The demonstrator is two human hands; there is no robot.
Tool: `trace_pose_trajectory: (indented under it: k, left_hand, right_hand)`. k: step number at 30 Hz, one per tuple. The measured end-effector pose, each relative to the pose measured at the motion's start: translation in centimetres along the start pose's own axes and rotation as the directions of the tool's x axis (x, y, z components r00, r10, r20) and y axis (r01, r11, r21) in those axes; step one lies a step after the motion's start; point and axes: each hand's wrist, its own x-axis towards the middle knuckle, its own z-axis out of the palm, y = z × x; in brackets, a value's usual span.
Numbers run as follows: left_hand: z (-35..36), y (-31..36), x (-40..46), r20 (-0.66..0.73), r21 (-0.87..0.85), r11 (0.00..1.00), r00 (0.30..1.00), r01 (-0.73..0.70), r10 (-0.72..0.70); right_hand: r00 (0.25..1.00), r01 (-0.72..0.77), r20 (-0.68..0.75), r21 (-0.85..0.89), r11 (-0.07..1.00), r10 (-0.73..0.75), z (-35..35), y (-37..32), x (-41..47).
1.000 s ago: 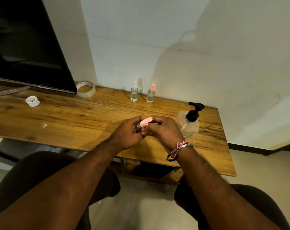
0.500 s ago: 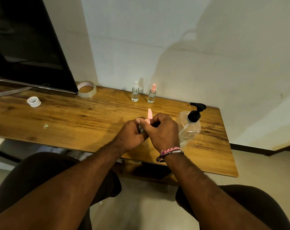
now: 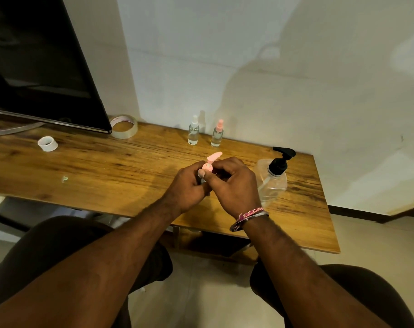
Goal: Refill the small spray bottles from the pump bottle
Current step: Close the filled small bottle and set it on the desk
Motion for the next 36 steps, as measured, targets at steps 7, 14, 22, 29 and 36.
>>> trace_pose_trajectory:
  k: [7,14,22,29,36]
  left_hand:
    - [0.1,0.4,0.2,0.001,0.025,0.999,0.999,0.036,-0.036]
    - [-0.1,0.8,0.2,-0.001,-0.018,1.0,1.0,0.012,-0.012]
    - [0.5,1.1,-0.2,-0.006,0.028,0.998,0.999,0.05,-0.05]
    - [0.2,1.1,0.2,-0.02,-0.008,0.999,0.999,0.033,-0.033]
    - [0.1,1.0,0.3,-0.034,0.008,1.0,0.999,0.025,-0.024]
  right_hand:
    - [0.978,-0.117,-0.167,0.039,0.992,0.122,1.8,-0.3,-0.2]
    - [0.999,-0.047,-0.016,0.187,0.981,0.051,0.9,-0.3,-0.1]
    - [0.985,-0.105,-0.119,0.186,0.977,0.129,1.0,-0.2,-0.1]
    - [0.999,-0.022,-0.022,0.145,0.989,0.026,0.4,-0.2,0.0]
    - [0.995,-0.066,-0.071,0.149,0.987,0.077,0.7,0.0,0.4]
